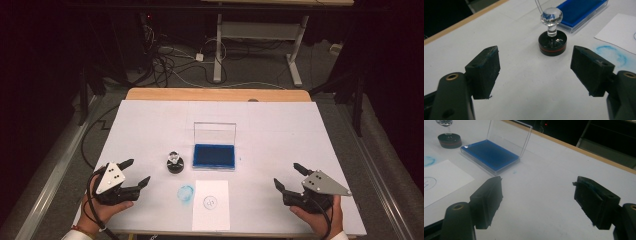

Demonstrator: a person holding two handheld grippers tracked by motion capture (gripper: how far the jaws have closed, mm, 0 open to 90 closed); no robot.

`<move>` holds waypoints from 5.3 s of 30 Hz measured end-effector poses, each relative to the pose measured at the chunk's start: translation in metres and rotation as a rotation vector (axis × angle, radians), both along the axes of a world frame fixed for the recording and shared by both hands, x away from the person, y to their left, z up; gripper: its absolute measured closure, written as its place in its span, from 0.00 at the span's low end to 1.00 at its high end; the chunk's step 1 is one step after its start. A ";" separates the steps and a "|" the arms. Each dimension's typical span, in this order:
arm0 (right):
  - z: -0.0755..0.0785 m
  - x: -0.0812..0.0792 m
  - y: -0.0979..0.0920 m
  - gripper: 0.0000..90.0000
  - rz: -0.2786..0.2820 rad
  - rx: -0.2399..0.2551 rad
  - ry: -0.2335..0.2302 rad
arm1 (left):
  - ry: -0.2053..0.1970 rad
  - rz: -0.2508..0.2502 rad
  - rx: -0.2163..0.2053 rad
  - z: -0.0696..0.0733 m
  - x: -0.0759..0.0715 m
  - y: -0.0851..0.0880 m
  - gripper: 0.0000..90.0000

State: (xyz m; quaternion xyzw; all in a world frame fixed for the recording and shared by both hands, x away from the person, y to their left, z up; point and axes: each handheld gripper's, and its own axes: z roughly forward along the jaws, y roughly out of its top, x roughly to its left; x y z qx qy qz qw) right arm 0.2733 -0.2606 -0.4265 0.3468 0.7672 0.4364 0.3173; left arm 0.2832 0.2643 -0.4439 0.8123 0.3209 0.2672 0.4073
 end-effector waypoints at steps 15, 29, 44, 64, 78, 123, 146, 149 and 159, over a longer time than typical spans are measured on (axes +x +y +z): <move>-0.001 0.001 0.003 0.26 0.022 -0.029 0.029 | 0.099 -0.072 -0.021 0.020 0.001 0.004 0.31; -0.006 0.003 0.005 0.26 0.016 -0.055 0.056 | 0.240 -0.150 0.098 0.042 0.044 -0.032 0.31; -0.009 0.002 0.005 0.26 0.013 -0.080 0.062 | 0.351 -0.189 0.198 0.028 0.085 -0.071 0.30; -0.011 0.001 0.005 0.27 0.012 -0.095 0.070 | 0.375 -0.230 0.207 0.021 0.105 -0.082 0.45; -0.011 0.000 0.007 0.27 0.019 -0.097 0.066 | 0.383 -0.245 0.166 0.019 0.109 -0.080 0.54; -0.011 0.002 0.003 0.28 0.020 -0.088 0.058 | 0.249 -0.214 0.144 0.030 0.095 -0.076 0.61; -0.014 0.004 0.003 0.27 0.035 -0.071 0.084 | 0.167 -0.241 0.050 0.050 0.078 -0.071 0.61; -0.014 0.004 0.003 0.27 0.046 -0.067 0.090 | 0.163 -0.265 0.045 0.054 0.073 -0.073 0.61; -0.016 0.002 0.001 0.25 0.053 -0.056 0.103 | 0.095 -0.297 0.024 0.069 0.059 -0.083 0.61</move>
